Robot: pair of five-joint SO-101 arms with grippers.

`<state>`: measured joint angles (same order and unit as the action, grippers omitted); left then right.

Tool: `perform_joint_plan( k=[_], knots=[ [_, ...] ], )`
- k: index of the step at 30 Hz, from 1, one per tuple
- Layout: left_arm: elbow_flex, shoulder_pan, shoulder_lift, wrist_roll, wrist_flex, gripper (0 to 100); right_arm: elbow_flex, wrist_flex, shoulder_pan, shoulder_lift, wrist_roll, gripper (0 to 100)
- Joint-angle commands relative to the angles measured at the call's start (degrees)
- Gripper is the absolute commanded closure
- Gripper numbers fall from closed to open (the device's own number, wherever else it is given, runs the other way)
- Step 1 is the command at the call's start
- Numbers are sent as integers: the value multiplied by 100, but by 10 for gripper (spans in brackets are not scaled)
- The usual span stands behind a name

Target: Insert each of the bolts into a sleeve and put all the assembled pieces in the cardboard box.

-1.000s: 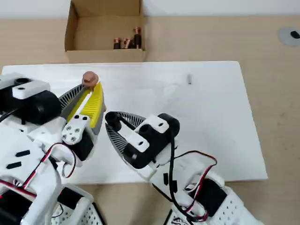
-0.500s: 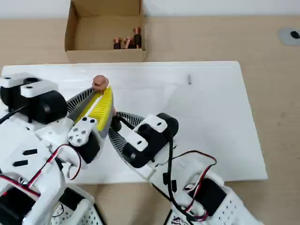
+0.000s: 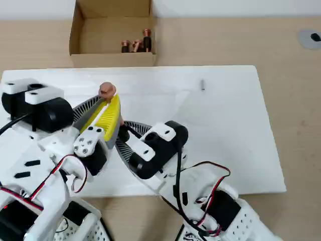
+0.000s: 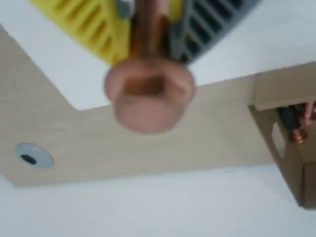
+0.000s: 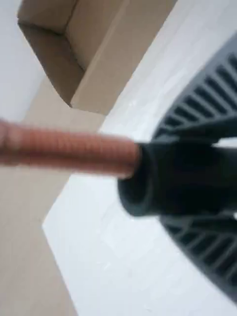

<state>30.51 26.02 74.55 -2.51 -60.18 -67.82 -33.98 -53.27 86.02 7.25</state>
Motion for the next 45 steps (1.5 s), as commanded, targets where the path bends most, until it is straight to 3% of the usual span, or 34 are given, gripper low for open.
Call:
perform_joint_plan(
  k=[1, 45],
  knots=[
    [-9, 97, -22, -26, -202, 994, 145, 149, -40, 136, -18, 989],
    [-422, 114, -22, 290, -826, 994, 101, 149, -31, 127, -18, 989]
  ],
)
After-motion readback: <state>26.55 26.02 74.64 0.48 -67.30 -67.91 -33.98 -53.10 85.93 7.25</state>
